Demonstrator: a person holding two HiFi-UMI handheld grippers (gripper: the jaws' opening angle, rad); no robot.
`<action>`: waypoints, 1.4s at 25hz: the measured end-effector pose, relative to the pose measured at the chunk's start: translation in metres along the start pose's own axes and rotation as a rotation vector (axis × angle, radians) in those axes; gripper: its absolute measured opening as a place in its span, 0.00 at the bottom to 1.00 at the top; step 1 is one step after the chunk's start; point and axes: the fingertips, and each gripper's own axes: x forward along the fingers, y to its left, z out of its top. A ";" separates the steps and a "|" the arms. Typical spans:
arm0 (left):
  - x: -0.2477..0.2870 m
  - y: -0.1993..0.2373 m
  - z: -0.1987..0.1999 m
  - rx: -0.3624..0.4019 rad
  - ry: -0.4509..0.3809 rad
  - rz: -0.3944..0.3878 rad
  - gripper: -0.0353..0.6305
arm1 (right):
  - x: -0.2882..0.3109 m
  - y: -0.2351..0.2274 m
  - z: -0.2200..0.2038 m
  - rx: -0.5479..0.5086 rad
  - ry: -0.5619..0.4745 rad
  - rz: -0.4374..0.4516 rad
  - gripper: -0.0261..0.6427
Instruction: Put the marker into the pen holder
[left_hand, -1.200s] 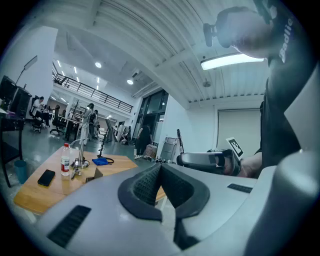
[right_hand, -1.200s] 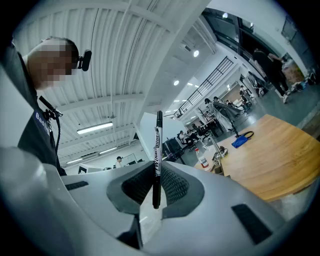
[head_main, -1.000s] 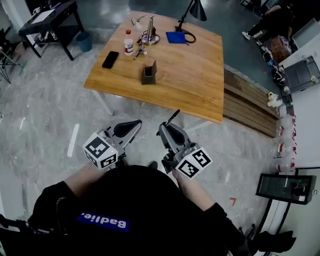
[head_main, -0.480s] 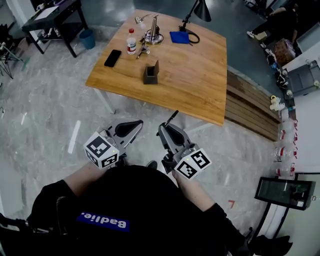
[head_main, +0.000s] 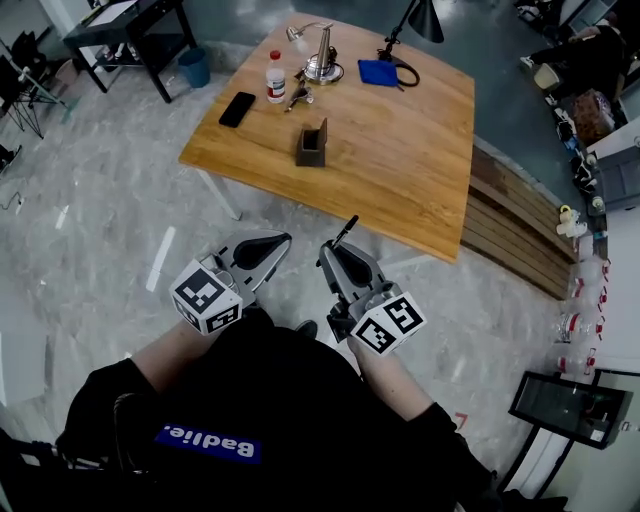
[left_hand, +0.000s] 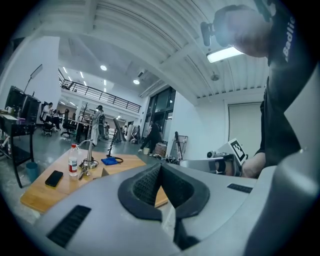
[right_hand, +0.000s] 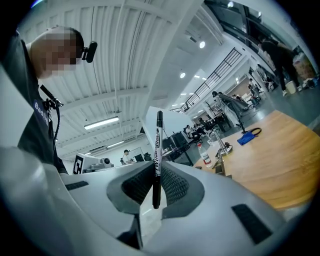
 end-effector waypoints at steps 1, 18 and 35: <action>0.001 0.003 0.001 0.000 -0.001 0.006 0.06 | 0.003 -0.002 0.000 0.000 0.002 0.001 0.10; 0.054 0.180 0.024 0.003 0.003 -0.142 0.06 | 0.163 -0.106 0.013 -0.011 0.039 -0.188 0.10; 0.104 0.250 0.009 -0.045 0.080 -0.160 0.06 | 0.225 -0.177 -0.037 0.327 0.131 -0.195 0.10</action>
